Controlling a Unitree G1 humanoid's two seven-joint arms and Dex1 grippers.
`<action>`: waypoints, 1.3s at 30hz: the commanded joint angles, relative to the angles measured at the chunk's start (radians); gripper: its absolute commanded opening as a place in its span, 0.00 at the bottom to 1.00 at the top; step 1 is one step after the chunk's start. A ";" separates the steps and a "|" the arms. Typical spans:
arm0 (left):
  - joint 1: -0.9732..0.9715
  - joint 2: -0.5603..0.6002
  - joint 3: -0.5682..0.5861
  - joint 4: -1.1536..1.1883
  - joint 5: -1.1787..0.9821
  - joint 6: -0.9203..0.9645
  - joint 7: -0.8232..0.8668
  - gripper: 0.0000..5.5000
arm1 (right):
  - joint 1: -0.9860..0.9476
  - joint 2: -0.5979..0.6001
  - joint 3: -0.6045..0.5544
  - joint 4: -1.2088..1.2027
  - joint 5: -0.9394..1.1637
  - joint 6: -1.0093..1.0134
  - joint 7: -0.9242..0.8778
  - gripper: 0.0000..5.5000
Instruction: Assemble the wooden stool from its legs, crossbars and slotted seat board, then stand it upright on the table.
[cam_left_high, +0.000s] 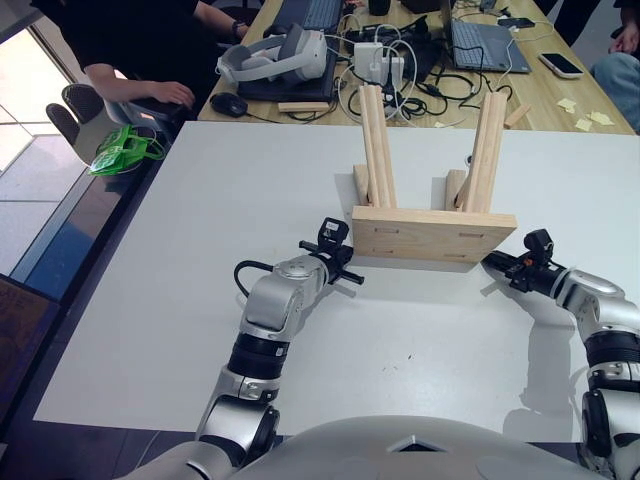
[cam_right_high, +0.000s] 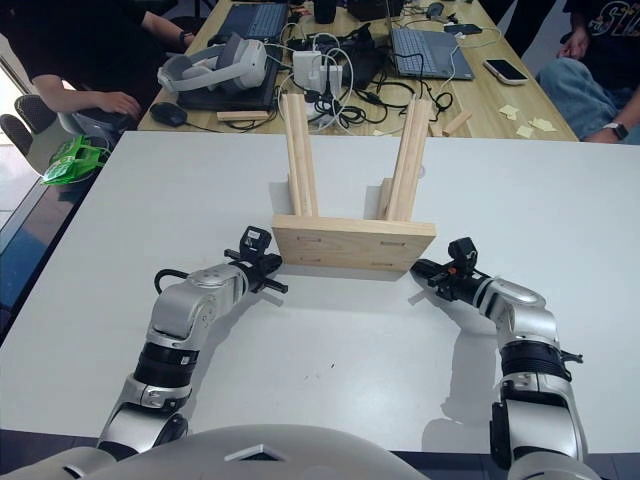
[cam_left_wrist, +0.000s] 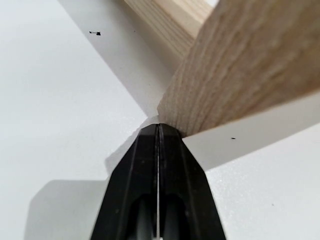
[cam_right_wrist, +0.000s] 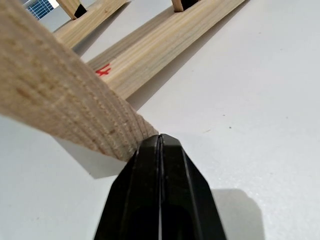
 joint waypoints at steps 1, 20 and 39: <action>-0.001 -0.007 -0.005 -0.006 -0.005 0.001 -0.006 0.01 | 0.000 0.001 -0.003 -0.018 0.009 0.017 0.017 0.00; 0.018 -0.043 0.020 -0.072 -0.120 0.040 -0.101 0.01 | 0.026 0.010 -0.005 -0.137 0.055 0.121 0.062 0.00; 0.012 -0.044 0.137 -0.177 -0.302 0.100 -0.207 0.01 | 0.109 -0.023 -0.082 -0.508 0.220 0.397 0.062 0.00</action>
